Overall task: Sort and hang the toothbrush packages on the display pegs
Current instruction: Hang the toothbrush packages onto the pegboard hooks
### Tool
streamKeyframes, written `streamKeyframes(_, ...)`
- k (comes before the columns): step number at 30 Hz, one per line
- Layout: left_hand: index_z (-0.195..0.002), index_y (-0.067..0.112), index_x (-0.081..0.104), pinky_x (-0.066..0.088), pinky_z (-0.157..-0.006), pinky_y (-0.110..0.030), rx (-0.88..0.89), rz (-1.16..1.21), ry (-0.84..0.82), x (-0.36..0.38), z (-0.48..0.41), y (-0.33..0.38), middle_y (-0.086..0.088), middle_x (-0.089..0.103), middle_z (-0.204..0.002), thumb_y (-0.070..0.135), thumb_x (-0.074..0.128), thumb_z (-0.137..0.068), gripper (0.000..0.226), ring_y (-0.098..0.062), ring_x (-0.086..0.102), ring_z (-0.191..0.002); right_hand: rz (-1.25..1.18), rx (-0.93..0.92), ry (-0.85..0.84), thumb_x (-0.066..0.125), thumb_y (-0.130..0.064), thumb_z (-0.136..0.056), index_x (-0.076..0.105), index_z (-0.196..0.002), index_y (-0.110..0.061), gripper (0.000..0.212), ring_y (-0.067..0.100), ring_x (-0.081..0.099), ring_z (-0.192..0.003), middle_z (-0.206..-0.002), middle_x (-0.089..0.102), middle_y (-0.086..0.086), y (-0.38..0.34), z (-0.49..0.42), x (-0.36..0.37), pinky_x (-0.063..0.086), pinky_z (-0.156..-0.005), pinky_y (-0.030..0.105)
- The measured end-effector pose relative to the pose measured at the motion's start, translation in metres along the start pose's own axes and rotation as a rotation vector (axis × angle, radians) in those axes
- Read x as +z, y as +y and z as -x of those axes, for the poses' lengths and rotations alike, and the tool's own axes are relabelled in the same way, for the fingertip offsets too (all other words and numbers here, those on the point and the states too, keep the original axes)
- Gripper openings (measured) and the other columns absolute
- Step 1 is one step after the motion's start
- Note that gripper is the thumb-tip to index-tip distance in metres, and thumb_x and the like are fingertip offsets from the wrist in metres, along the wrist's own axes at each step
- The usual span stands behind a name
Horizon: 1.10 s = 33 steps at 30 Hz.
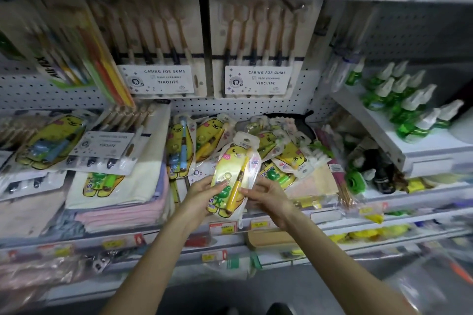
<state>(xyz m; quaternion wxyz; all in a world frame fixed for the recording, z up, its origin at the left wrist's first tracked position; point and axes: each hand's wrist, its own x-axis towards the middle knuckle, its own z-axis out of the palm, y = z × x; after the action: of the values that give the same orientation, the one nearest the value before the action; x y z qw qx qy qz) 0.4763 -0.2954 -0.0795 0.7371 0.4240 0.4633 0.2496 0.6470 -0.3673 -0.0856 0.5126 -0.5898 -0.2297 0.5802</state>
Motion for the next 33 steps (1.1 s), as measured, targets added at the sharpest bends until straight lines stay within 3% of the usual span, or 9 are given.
streamKeyframes(4,-0.109,0.012,0.067,0.045,-0.095,-0.057,-0.007,0.04,0.046,0.0,0.001,-0.005,-0.015,0.069,-0.112,0.017,0.069,-0.085,0.025,-0.036,0.062,-0.11,-0.055,-0.068,0.203,0.075,-0.008,-0.081,0.068,-0.095,-0.003,0.016,0.025,0.067,-0.076,-0.085,0.072,0.016,-0.004,0.006,-0.03,0.058,-0.068,0.036)
streamKeyframes(9,-0.114,0.01,0.065,0.051,-0.086,-0.051,0.005,0.121,0.062,0.006,0.001,-0.007,-0.014,0.07,-0.111,0.019,0.069,-0.082,0.033,-0.034,0.064,-0.105,-0.335,-0.24,0.567,0.067,0.001,-0.086,0.059,-0.107,0.0,0.023,0.022,0.066,-0.084,-0.095,0.067,0.013,-0.017,0.0,-0.108,0.058,-0.068,0.025)
streamKeyframes(11,-0.113,0.009,0.065,0.055,-0.079,-0.044,0.02,0.169,0.069,0.009,0.002,-0.007,-0.012,0.072,-0.106,0.015,0.068,-0.083,0.031,-0.031,0.066,-0.099,-0.378,-0.229,0.658,0.066,0.005,-0.086,0.059,-0.1,-0.003,0.017,0.019,0.064,-0.084,-0.092,0.064,0.01,-0.02,-0.008,-0.133,0.057,-0.067,0.02)
streamKeyframes(13,-0.116,0.009,0.064,0.054,-0.083,-0.046,0.022,0.189,0.069,0.012,0.003,-0.008,-0.014,0.071,-0.11,0.018,0.07,-0.079,0.038,-0.033,0.065,-0.104,-0.395,-0.167,0.705,0.067,0.004,-0.085,0.057,-0.089,-0.01,0.018,0.015,0.062,-0.078,-0.091,0.062,0.008,-0.025,-0.017,-0.149,0.057,-0.064,0.019)
streamKeyframes(17,-0.116,0.007,0.064,0.051,-0.089,-0.048,0.047,0.219,0.072,0.023,0.003,-0.006,-0.018,0.068,-0.114,0.018,0.069,-0.077,0.041,-0.036,0.062,-0.11,-0.449,0.067,0.554,0.065,-0.002,-0.089,0.06,-0.089,-0.001,0.005,0.019,0.062,-0.073,-0.086,0.062,0.011,-0.03,-0.036,-0.162,0.058,-0.051,0.023)
streamKeyframes(22,-0.117,0.004,0.063,0.059,-0.069,-0.034,0.065,0.227,0.063,0.032,0.004,-0.001,-0.019,0.069,-0.111,0.01,0.061,-0.089,0.029,-0.029,0.069,-0.092,-0.406,0.161,0.415,0.065,-0.003,-0.088,0.063,-0.1,0.002,0.014,0.023,0.071,-0.059,-0.091,0.068,0.017,-0.034,-0.044,-0.154,0.055,-0.044,0.028)
streamKeyframes(25,-0.114,0.004,0.065,0.06,-0.068,-0.034,0.059,0.246,0.088,0.037,0.003,-0.001,-0.019,0.07,-0.11,0.01,0.062,-0.088,0.027,-0.027,0.07,-0.089,-0.348,0.173,0.411,0.068,0.004,-0.084,0.063,-0.102,0.002,0.019,0.025,0.068,-0.072,-0.093,0.068,0.018,-0.038,-0.045,-0.153,0.056,-0.045,0.027)
streamKeyframes(30,-0.114,0.005,0.066,0.058,-0.074,-0.034,0.052,0.277,0.095,0.049,0.0,-0.003,-0.017,0.07,-0.111,0.011,0.064,-0.086,0.029,-0.028,0.069,-0.095,-0.327,0.26,0.367,0.067,0.009,-0.081,0.056,-0.121,0.002,0.042,0.024,0.069,-0.074,-0.094,0.069,0.018,-0.04,-0.046,-0.156,0.055,-0.046,0.025)
streamKeyframes(33,-0.113,0.005,0.066,0.057,-0.073,-0.034,0.054,0.277,0.09,0.057,0.0,-0.004,-0.015,0.071,-0.109,0.01,0.064,-0.087,0.027,-0.027,0.07,-0.093,-0.295,0.264,0.334,0.067,0.008,-0.081,0.06,-0.119,-0.003,0.04,0.022,0.068,-0.086,-0.101,0.07,0.015,-0.037,-0.041,-0.163,0.058,-0.052,0.024)
